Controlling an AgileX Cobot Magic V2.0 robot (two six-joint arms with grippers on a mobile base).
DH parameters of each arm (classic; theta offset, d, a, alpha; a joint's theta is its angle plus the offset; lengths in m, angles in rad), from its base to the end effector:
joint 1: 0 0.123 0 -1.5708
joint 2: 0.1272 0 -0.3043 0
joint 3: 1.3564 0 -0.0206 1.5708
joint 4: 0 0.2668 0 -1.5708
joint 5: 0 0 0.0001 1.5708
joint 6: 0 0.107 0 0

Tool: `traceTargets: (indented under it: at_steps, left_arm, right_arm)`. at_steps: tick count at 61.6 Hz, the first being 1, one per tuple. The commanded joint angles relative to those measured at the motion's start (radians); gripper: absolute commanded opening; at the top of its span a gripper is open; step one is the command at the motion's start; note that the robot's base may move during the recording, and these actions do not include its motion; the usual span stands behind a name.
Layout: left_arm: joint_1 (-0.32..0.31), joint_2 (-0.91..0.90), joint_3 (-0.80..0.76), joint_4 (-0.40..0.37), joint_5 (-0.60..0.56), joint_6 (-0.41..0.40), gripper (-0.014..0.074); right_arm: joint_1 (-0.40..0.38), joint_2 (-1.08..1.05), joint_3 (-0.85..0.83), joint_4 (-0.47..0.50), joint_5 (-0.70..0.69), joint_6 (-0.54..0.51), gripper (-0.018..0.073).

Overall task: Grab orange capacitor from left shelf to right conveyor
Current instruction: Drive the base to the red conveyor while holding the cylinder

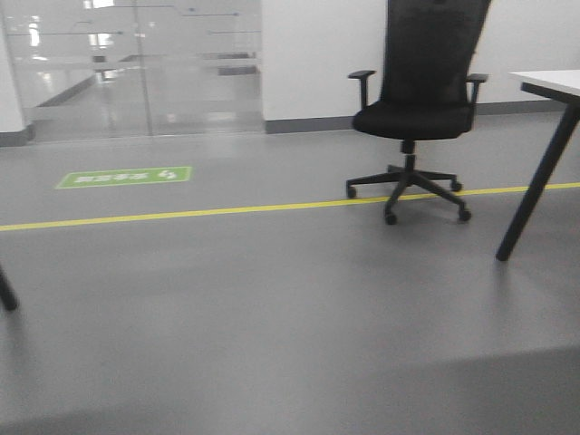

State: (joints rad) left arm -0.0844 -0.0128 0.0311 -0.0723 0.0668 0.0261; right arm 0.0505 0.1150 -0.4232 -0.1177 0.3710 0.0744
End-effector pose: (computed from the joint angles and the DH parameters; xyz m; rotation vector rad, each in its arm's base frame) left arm 0.0691 -0.0064 0.1968 0.0339 1.5691 -0.1063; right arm 0.0499 -0.0021 0.3205 -0.0325 1.5438 -0.0209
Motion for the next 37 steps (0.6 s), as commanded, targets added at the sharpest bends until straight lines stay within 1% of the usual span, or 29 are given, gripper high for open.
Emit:
traceTargets:
  at_steps: [1, 37]
  left_arm:
    - [-0.006, -0.012, -0.004, -0.002, -0.091, -0.002, -0.0127]
    - [-0.006, -0.012, -0.004, -0.002, -0.091, -0.002, -0.0127]
  right_arm:
    - [-0.004, 0.016, -0.028, -0.006, -0.090, -0.003, 0.0057]
    - [-0.004, 0.016, -0.028, -0.006, -0.090, -0.003, 0.0057]
